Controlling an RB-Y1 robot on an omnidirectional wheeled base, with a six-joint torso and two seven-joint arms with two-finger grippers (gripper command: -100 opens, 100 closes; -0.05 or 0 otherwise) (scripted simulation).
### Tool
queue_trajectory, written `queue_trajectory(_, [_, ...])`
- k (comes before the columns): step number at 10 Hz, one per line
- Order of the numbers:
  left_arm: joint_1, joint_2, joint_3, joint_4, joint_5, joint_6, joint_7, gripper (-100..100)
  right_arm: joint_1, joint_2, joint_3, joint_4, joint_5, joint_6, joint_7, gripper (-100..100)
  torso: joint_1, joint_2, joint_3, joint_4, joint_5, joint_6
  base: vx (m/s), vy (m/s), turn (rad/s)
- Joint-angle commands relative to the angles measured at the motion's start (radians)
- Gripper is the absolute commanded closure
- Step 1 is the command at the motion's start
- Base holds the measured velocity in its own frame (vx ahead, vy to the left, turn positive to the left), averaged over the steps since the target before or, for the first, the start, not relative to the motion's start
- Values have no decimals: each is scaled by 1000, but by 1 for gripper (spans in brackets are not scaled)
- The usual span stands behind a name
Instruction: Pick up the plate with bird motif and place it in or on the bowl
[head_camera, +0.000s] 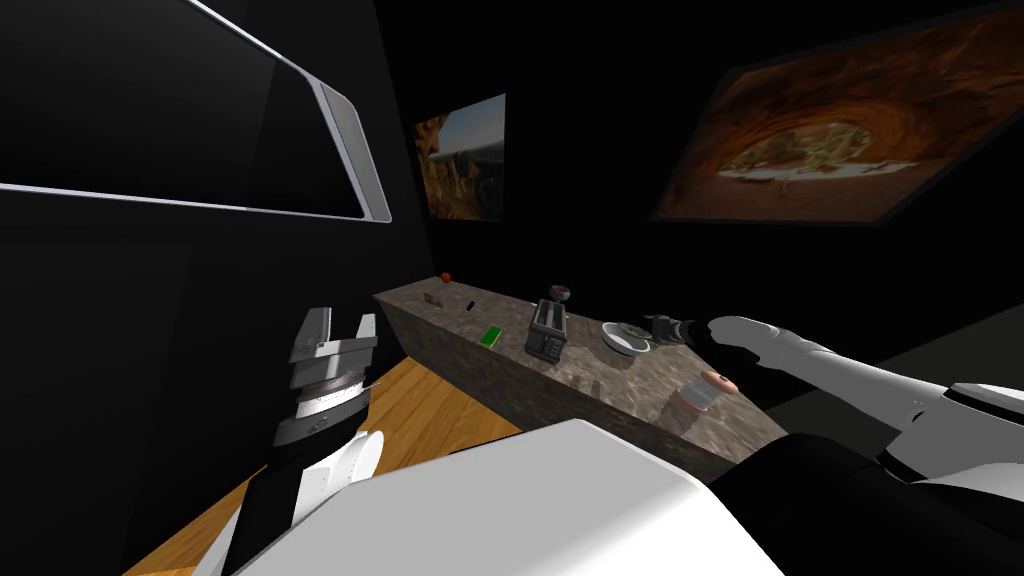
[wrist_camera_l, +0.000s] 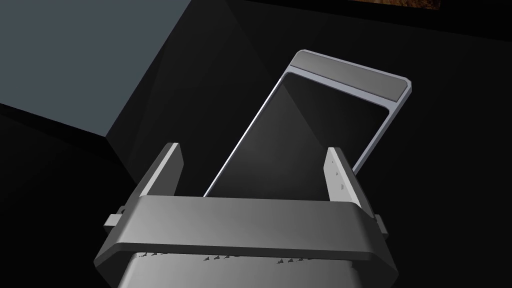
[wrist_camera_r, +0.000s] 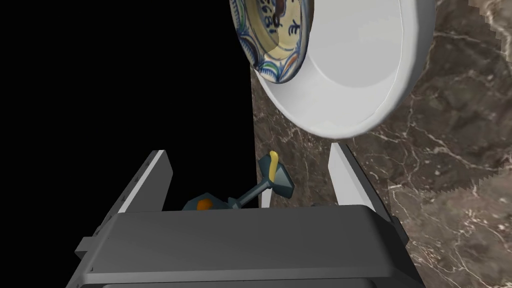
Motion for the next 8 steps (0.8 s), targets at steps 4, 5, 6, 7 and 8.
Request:
queue_trajectory(4, [0, 0, 0, 0, 0, 0, 0, 0, 14, -28, -11, -7, -7, -13, -20, 0, -1, 0, 0, 0, 0, 0, -3, 2, -3])
queue_trajectory(5, [0, 0, 0, 0, 0, 0, 0, 0, 14, -28, -12, -7, -7, -13, -20, 0, -1, -1, 0, 0, 0, 0, 0, 0, 0])
queue_trajectory(6, [0, 0, 0, 0, 0, 0, 0, 0, 14, -28, -12, -7, -7, -13, -20, 0, -1, -1, 0, 0, 0, 0, 0, 0, 0])
queue_trajectory(7, [0, 0, 0, 0, 0, 0, 0, 0, 14, -28, -12, -7, -7, -13, -20, 0, -1, -1, 0, 0, 0, 0, 0, 0, 0])
queue_trajectory(8, [0, 0, 0, 0, 0, 0, 0, 0, 14, -28, -12, -7, -7, -13, -20, 0, -1, -1, 0, 0, -1, 0, 0, 0, 0])
